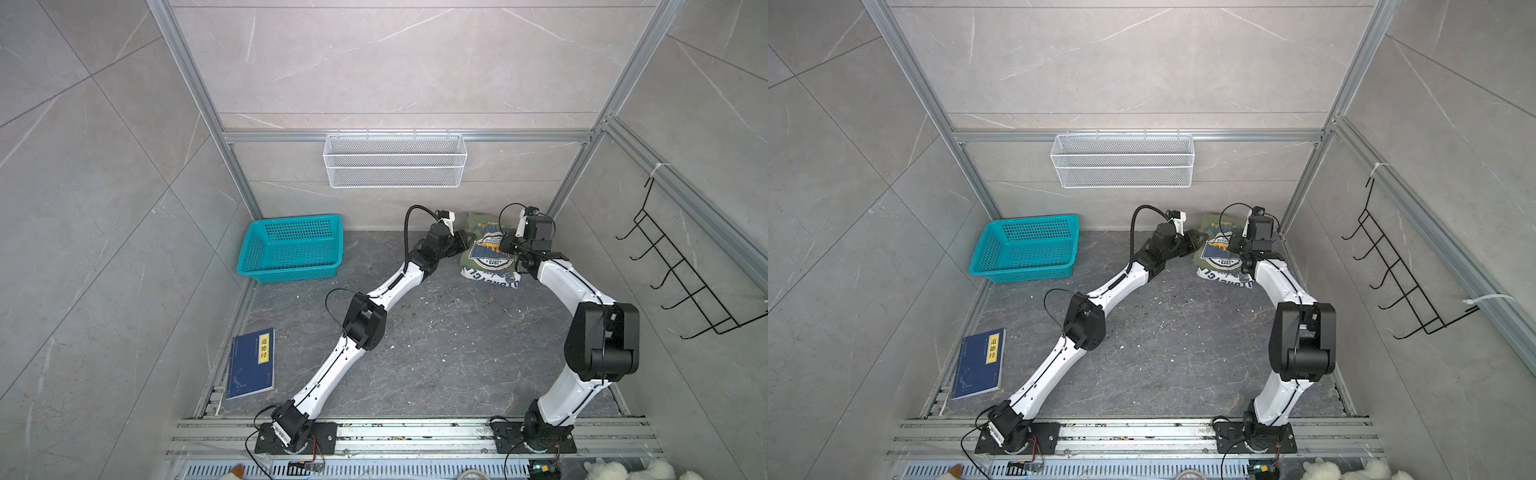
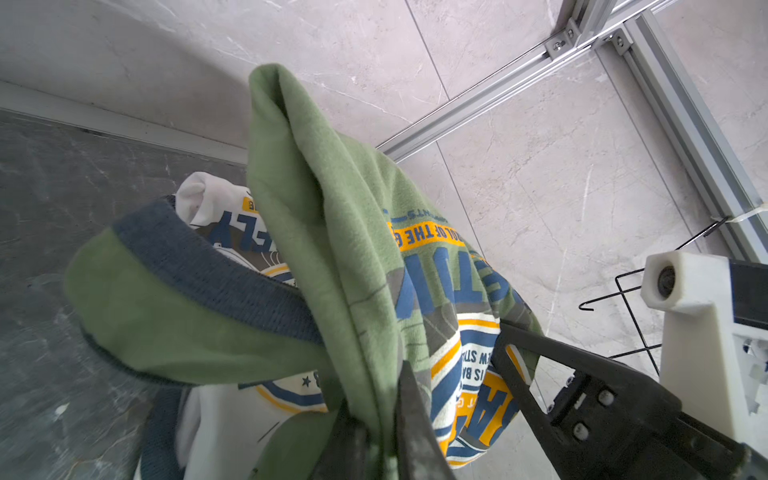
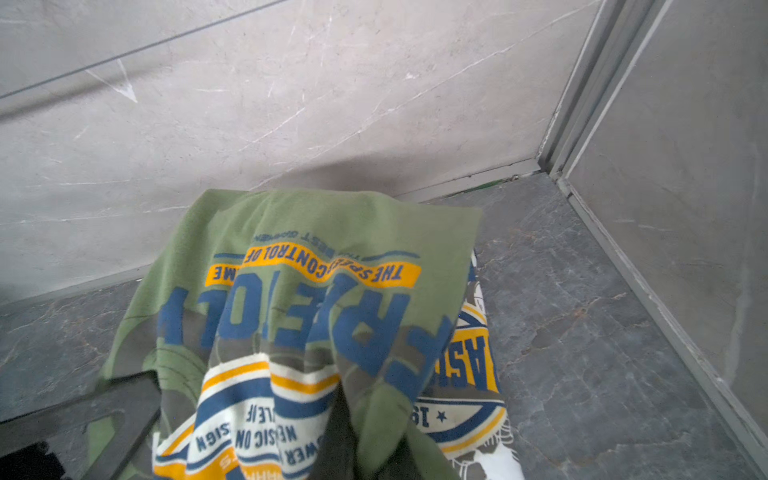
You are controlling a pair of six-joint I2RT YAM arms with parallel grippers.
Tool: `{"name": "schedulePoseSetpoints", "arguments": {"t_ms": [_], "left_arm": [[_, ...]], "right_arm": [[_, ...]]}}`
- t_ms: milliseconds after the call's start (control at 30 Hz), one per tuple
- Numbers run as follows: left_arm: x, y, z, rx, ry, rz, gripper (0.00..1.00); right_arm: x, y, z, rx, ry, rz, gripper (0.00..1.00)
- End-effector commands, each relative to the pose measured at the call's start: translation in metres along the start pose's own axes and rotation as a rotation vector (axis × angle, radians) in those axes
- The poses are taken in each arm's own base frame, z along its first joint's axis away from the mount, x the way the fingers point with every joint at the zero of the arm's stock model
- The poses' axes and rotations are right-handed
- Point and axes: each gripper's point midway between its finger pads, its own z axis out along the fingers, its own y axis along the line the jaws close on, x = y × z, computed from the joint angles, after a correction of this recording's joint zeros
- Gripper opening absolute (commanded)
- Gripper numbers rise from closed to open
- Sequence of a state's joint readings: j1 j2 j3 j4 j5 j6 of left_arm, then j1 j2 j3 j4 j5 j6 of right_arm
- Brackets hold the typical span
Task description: Fold and stack the tank tops
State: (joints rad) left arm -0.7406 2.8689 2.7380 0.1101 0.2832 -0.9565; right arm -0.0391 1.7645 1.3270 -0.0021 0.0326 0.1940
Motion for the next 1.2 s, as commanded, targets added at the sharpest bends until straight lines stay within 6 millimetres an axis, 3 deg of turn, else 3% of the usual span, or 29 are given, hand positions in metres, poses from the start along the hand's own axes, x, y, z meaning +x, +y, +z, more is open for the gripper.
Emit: {"name": "schedulePoseSetpoints", "arguments": {"t_ms": [0, 133, 233, 367, 467, 600, 767, 833, 933, 1100, 1133, 1167], "left_arm": [[0.000, -0.002, 0.006, 0.033, -0.053, 0.053, 0.00], [0.006, 0.013, 0.009, 0.001, -0.052, 0.071, 0.00], [0.010, 0.024, 0.010, -0.029, -0.052, 0.077, 0.13], [0.007, 0.023, 0.010, -0.034, -0.061, 0.082, 0.49], [0.001, 0.020, 0.004, -0.066, -0.051, 0.090, 0.62], [-0.017, 0.009, -0.016, -0.136, -0.014, 0.086, 0.70], [-0.032, -0.001, -0.069, -0.340, 0.042, 0.181, 0.89], [-0.034, -0.004, -0.094, -0.391, 0.057, 0.215, 0.98], [-0.035, -0.007, -0.140, -0.474, 0.065, 0.259, 1.00], [-0.022, 0.016, -0.239, -0.653, 0.009, 0.458, 1.00], [-0.021, 0.022, -0.260, -0.694, -0.015, 0.518, 1.00], [-0.020, 0.031, -0.284, -0.751, -0.039, 0.583, 1.00]], "right_arm": [[-0.010, -0.012, -0.003, 0.033, -0.073, 0.004, 0.00], [0.001, -0.026, 0.012, 0.053, -0.047, 0.031, 0.00], [0.008, -0.035, 0.024, 0.059, -0.017, 0.051, 0.00], [0.021, -0.041, 0.043, 0.047, 0.047, 0.082, 0.25], [0.028, -0.054, 0.051, 0.079, 0.094, 0.123, 0.41], [0.019, -0.071, 0.030, 0.171, 0.059, 0.137, 0.61], [0.011, -0.078, -0.009, 0.207, 0.030, 0.177, 0.76], [0.014, -0.070, -0.025, 0.163, 0.019, 0.197, 0.78], [0.028, -0.055, -0.057, 0.087, 0.026, 0.229, 0.79], [0.066, -0.049, -0.108, 0.095, 0.004, 0.218, 0.83], [0.075, -0.048, -0.111, 0.090, 0.009, 0.188, 0.99], [0.084, -0.045, -0.112, 0.091, -0.005, 0.137, 1.00]]}}
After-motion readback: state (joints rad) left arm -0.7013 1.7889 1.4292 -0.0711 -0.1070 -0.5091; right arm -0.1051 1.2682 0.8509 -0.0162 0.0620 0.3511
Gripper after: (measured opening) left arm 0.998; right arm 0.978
